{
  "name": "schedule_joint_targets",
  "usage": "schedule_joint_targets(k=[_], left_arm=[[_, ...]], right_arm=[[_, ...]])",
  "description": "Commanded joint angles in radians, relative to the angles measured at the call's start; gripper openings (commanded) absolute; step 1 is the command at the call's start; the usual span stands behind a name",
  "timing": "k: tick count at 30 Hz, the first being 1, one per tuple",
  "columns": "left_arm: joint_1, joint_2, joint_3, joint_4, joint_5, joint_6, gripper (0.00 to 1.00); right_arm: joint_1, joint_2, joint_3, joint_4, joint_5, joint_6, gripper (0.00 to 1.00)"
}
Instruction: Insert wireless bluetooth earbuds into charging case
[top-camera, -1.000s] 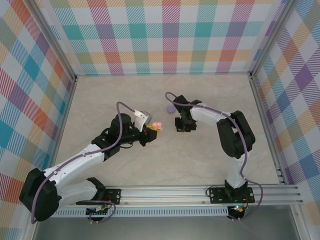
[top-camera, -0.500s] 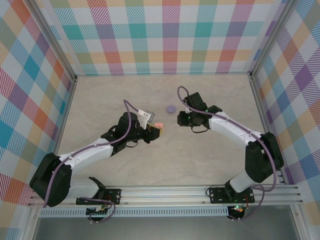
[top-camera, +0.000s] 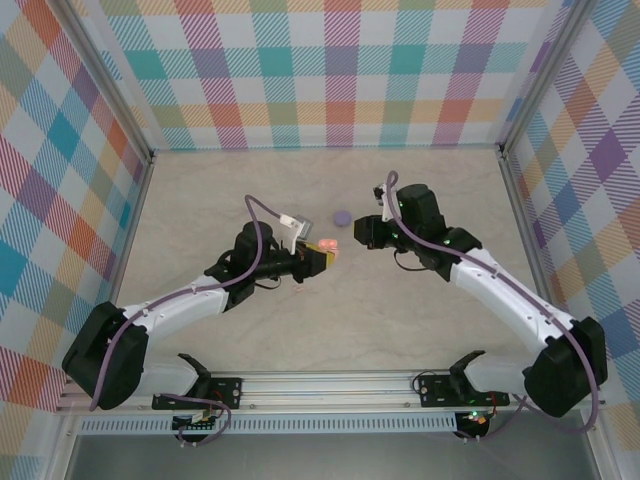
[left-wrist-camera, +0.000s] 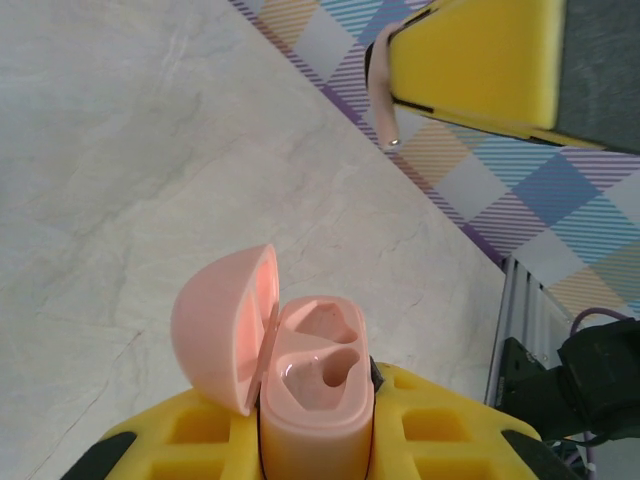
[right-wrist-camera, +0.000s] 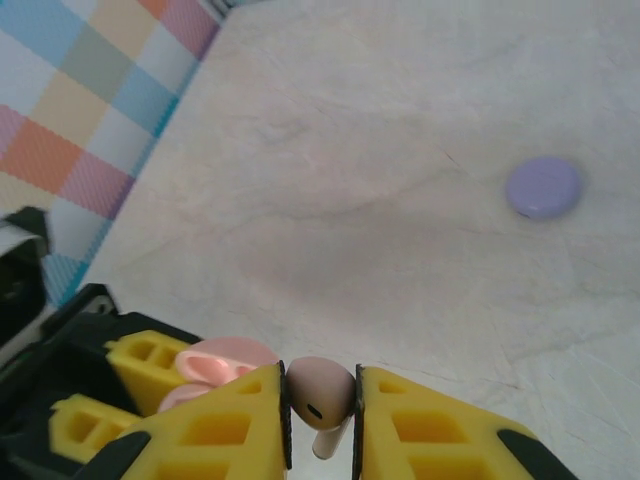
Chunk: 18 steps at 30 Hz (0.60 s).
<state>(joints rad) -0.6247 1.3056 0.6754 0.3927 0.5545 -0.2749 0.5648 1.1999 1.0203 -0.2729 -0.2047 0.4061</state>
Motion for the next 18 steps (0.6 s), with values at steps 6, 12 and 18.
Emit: schedule_joint_targets(k=[6,12,18], left_arm=[[-0.018,-0.038,-0.012,0.146,0.093,0.006,0.13],[-0.039,-0.086,-0.025,0.213,0.107,0.038,0.13],[-0.059,-0.103,-0.012,0.216,0.117,0.053,0.13]], right_arm=[[0.021,-0.112,-0.014,0.079,-0.141,-0.026,0.22],[0.044,-0.153,-0.006,0.085,-0.194,-0.034,0.22],[0.065,-0.165,0.006,0.084,-0.203,-0.041,0.22]])
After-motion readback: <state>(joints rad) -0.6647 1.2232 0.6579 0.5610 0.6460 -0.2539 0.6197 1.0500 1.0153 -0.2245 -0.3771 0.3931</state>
